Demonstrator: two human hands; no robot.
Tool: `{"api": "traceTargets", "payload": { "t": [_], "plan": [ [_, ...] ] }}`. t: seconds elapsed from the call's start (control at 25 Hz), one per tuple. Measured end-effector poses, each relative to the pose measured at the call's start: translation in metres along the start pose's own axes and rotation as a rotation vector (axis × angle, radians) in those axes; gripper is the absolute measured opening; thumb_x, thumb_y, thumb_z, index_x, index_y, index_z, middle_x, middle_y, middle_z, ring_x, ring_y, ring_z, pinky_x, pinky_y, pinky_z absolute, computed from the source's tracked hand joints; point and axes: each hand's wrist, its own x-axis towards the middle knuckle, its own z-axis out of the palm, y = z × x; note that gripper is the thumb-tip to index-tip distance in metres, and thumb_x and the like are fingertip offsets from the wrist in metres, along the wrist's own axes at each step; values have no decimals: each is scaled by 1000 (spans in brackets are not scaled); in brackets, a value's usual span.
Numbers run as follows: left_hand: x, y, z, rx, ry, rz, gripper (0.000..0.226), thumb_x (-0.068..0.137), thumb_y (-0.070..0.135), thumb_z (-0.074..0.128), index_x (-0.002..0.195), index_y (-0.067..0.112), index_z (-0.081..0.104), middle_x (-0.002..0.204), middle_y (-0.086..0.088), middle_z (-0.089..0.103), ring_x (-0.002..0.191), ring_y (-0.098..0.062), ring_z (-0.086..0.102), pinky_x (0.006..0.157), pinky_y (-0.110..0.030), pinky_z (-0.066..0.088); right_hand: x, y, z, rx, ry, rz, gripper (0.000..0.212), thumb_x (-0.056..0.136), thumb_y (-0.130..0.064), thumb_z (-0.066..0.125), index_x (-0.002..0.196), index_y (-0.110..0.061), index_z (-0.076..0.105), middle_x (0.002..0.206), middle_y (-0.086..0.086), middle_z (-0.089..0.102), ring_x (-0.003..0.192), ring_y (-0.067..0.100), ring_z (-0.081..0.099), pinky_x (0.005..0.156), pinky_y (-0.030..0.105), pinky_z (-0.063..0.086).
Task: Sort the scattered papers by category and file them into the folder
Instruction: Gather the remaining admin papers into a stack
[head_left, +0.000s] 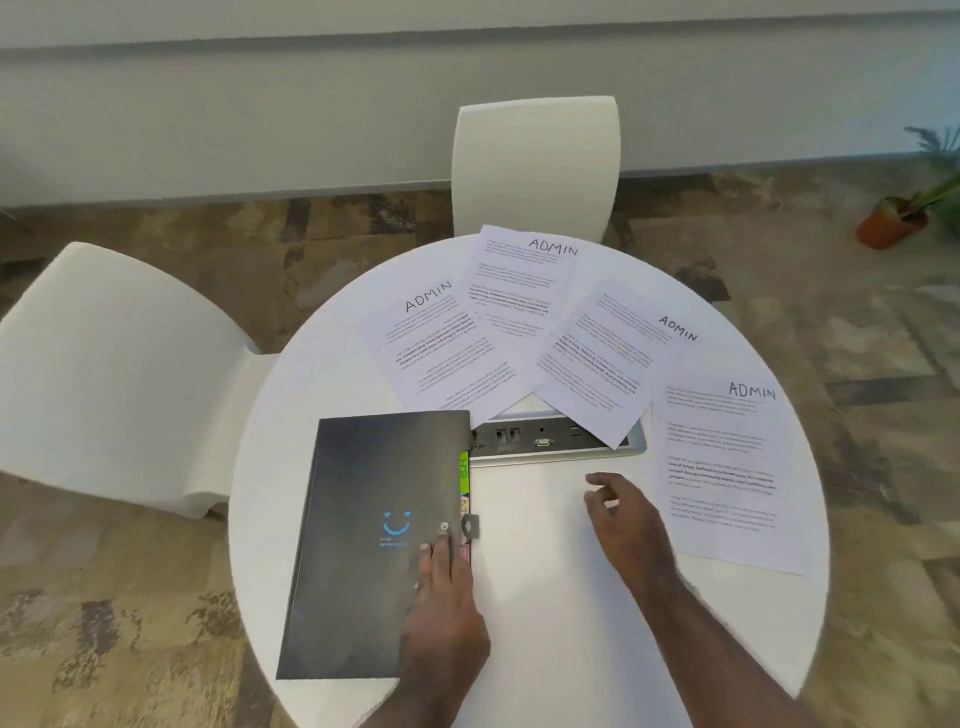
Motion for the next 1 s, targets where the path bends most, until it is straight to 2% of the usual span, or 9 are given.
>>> {"api": "traceTargets", "payload": {
  "t": [0.08,0.16,0.2,0.28,0.4,0.52,0.68,0.84,1.0],
  "plan": [
    [3,6,-5,-45,78,15,63,75,8,32,136,18,42,166,-3,13,154,-26,6,117,-38,31,3,43,-30,-158,250,98,34,90,-23,65,123,-25,59,120,7,60,106,29,59,89,46,51],
    [21,16,-15,-59,118,96,47,71,8,39,114,22,49,159,-3,25,153,-28,12,121,-42,22,4,83,-58,-316,345,272,59,86,-34,70,138,-19,48,141,13,48,126,38,45,97,58,42],
    [37,25,-21,-46,113,149,44,73,9,42,114,23,49,159,-2,24,153,-28,10,122,-43,17,4,99,-69,-359,341,363,71,84,-42,71,144,-18,41,149,14,40,135,38,37,100,61,37],
    [76,52,-35,33,76,262,48,82,11,47,128,24,44,162,0,16,154,-27,3,123,-46,8,3,127,-87,-358,307,486,92,79,-56,71,151,-19,28,158,13,25,145,35,22,105,64,30],
    [131,100,-42,223,74,453,59,91,18,48,147,23,31,165,2,14,154,-26,4,122,-54,8,15,152,-103,-243,278,565,107,73,-58,76,154,-17,20,161,16,18,147,38,17,111,63,25],
    [170,136,-33,309,29,534,69,95,18,48,155,21,16,167,2,11,154,-26,5,121,-56,10,29,168,-109,-238,283,574,109,71,-48,82,154,-13,21,156,20,26,144,42,22,115,57,24],
    [200,167,-22,358,-91,468,81,97,29,53,159,21,1,169,-1,0,154,-26,2,123,-53,7,33,179,-115,-301,332,605,103,68,-49,84,149,-13,32,149,19,38,135,40,34,106,53,33],
    [208,177,-15,479,-102,499,68,99,29,50,157,18,16,167,-7,14,150,-26,23,121,-50,16,40,189,-128,-265,388,596,89,64,-40,89,135,-6,49,130,25,53,124,42,48,101,50,39],
    [208,181,-13,505,-21,533,55,97,17,45,150,16,31,159,-9,34,135,-26,45,114,-45,28,52,203,-146,-39,385,664,75,68,-32,89,129,-4,55,122,23,62,109,40,60,95,50,50]
  ]
}}
